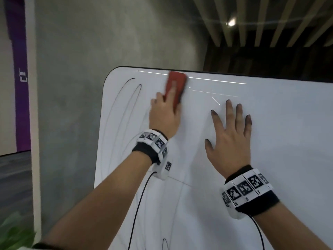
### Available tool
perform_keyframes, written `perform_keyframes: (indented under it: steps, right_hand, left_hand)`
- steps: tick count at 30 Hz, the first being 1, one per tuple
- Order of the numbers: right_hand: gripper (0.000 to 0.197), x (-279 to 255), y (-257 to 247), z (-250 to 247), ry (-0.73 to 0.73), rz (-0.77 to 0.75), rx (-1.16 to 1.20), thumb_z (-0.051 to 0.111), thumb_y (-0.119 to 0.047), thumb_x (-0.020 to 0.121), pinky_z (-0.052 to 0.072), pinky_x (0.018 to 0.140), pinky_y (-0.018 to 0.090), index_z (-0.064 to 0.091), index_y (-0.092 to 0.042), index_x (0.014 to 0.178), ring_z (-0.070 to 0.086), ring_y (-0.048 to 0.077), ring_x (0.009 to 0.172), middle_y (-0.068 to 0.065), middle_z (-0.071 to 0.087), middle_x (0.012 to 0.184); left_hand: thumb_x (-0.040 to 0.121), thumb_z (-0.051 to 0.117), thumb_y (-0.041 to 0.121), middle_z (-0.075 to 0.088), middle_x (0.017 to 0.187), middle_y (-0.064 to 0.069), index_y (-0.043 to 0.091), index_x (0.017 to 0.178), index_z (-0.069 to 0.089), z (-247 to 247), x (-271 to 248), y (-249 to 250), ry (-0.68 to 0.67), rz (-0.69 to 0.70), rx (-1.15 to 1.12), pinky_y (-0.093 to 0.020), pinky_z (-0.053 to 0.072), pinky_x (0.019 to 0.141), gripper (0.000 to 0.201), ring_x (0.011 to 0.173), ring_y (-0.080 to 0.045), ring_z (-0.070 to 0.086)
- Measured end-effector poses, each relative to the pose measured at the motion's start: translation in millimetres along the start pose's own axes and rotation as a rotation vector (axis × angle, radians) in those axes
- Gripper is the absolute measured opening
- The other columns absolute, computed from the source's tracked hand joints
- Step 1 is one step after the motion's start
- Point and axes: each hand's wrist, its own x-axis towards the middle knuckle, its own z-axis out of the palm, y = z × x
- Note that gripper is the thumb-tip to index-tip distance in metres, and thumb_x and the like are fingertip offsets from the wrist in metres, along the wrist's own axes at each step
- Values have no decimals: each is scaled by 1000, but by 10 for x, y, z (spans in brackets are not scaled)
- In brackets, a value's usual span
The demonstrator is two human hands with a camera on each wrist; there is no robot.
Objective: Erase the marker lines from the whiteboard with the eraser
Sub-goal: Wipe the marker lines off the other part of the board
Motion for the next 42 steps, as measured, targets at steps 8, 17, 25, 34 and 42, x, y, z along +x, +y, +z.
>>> perform_keyframes:
  steps: [8,17,25,34,42]
  right_hand:
    - [92,55,-65,15,-96,-91,-82,82,-42,75,13,122,62,41,-17,154,13,43,154,16,13,168]
    - [97,20,-117,100,-75,-71,-108,83,-45,74,11,121,64,38,-14,154,11,45,154,19,11,168]
    - [98,-15,-174,199,-65,-43,-98,76,-50,79,8,122,65,31,-14,158,6,45,155,18,6,169]
    - [97,-45,-217,234,-40,-32,-73,75,-48,80,5,123,64,29,-14,159,4,44,155,17,4,169]
    - [90,-140,-121,272,-73,-98,-97,63,-55,88,2,125,60,24,-17,161,0,43,155,16,0,170]
  left_hand:
    - [103,44,36,43,135,-24,32,161,10,-136,498,-994,5,-451,46,-50,43,96,68,117,-45,48]
    - [100,47,37,48,120,-21,29,160,19,-63,316,-862,17,-115,54,-46,46,82,66,101,-38,50]
    - [104,41,34,38,145,-23,28,161,6,-323,561,-1463,-119,-611,149,-51,39,104,67,131,-44,42]
    - [101,47,37,47,120,-19,31,160,17,-226,510,-889,-47,15,84,-44,46,85,67,99,-36,47]
    - [101,37,42,35,150,-31,35,160,-2,-17,4,-2233,-118,-897,74,-54,33,115,72,131,-49,45]
